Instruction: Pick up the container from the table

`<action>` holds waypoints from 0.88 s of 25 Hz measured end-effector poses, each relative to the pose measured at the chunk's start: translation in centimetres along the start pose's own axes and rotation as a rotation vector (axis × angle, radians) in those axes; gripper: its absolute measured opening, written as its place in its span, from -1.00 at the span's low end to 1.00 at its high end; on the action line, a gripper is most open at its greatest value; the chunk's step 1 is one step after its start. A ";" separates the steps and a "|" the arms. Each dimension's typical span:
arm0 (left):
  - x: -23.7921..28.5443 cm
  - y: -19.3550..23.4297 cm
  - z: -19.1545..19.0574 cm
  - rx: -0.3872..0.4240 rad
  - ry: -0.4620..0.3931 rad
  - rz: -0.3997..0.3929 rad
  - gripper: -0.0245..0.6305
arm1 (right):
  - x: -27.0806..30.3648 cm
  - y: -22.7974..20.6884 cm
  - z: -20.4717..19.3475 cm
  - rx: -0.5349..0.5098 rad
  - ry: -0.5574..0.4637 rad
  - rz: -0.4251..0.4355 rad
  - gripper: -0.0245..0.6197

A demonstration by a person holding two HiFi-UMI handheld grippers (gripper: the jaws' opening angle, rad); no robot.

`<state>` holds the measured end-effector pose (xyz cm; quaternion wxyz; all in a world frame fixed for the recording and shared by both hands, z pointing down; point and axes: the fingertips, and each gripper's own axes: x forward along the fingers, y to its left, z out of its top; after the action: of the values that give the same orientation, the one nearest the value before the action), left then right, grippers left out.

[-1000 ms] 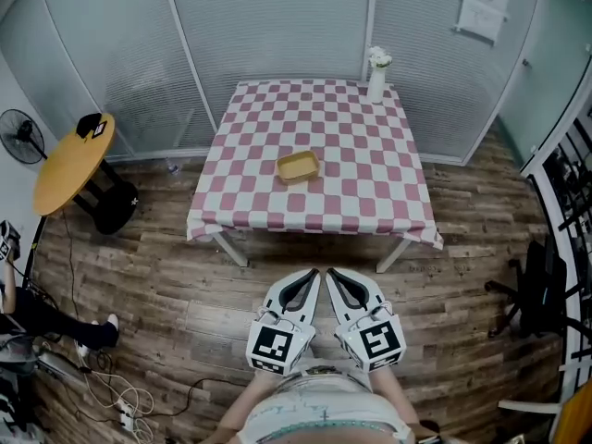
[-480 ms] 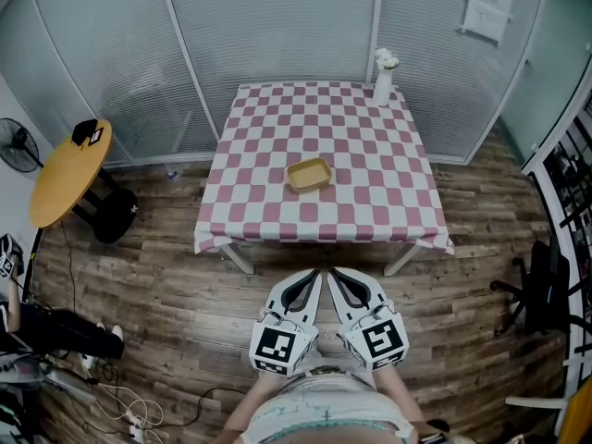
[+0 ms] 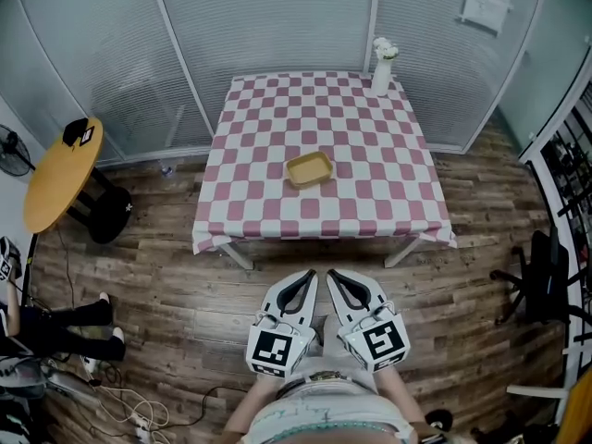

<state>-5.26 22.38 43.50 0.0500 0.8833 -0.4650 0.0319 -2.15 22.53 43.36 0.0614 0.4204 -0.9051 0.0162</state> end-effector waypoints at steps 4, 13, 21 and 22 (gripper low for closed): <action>0.9 1.0 -0.1 -0.007 0.016 0.014 -0.88 | 1.2 -0.9 0.1 0.002 -0.001 0.001 -0.95; 5.8 5.7 1.4 0.012 -0.007 0.061 -0.88 | 7.2 -5.0 2.4 -0.015 -0.061 0.035 -0.95; 11.9 9.6 3.6 0.037 -0.009 0.081 -0.88 | 12.5 -9.8 4.2 -0.025 -0.073 0.063 -0.95; 12.6 9.9 3.7 0.035 -0.008 0.084 -0.88 | 13.0 -10.3 4.2 -0.024 -0.072 0.068 -0.95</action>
<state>-6.32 6.06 41.67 0.0314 0.8640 -0.5011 0.0383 -3.03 5.64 40.54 0.0334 0.3888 -0.9207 -0.0075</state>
